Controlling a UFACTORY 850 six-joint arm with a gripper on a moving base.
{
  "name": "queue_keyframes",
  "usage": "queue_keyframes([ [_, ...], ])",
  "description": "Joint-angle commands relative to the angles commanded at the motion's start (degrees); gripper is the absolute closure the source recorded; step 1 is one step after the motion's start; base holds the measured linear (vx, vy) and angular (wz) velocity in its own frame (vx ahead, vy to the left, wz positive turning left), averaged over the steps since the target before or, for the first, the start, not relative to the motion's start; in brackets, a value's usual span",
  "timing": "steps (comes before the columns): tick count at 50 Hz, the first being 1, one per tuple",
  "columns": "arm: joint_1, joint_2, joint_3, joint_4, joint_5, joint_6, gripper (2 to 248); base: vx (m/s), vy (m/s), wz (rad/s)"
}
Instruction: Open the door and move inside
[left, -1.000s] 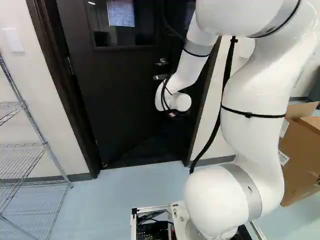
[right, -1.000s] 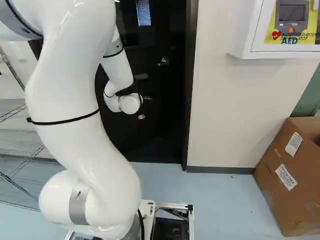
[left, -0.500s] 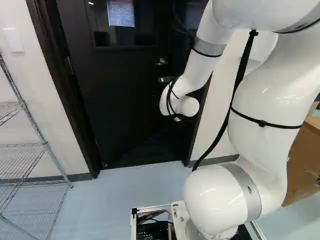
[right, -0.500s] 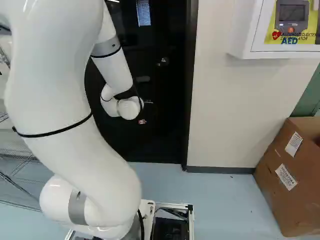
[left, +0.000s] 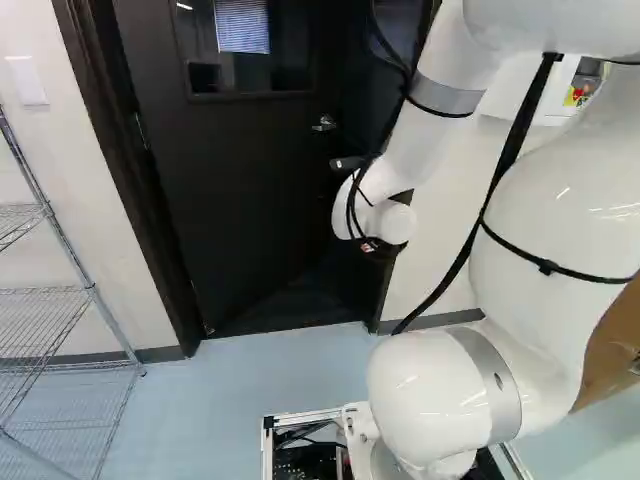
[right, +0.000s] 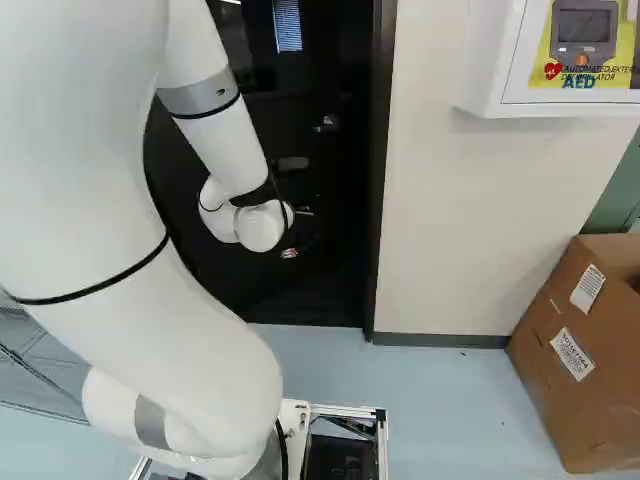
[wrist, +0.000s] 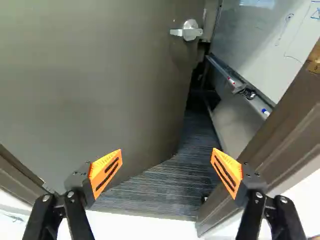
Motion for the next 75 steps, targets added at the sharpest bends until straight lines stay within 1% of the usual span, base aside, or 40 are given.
queue_keyframes([
  [27, -5.41, 5.30, 5.28, 0.00, 0.00, 0.00, 3, 0.000, 0.000, 0.000],
  [31, -5.96, 5.86, 5.82, 0.00, 0.00, 0.00, 3, 0.000, 0.000, 0.000],
  [42, -6.32, 6.22, 6.16, 0.00, 0.00, 0.00, 3, 0.000, 0.000, 0.000],
  [75, -6.32, 6.22, 6.16, 0.00, 0.00, 0.00, 3, 0.003, 0.002, 0.001],
])
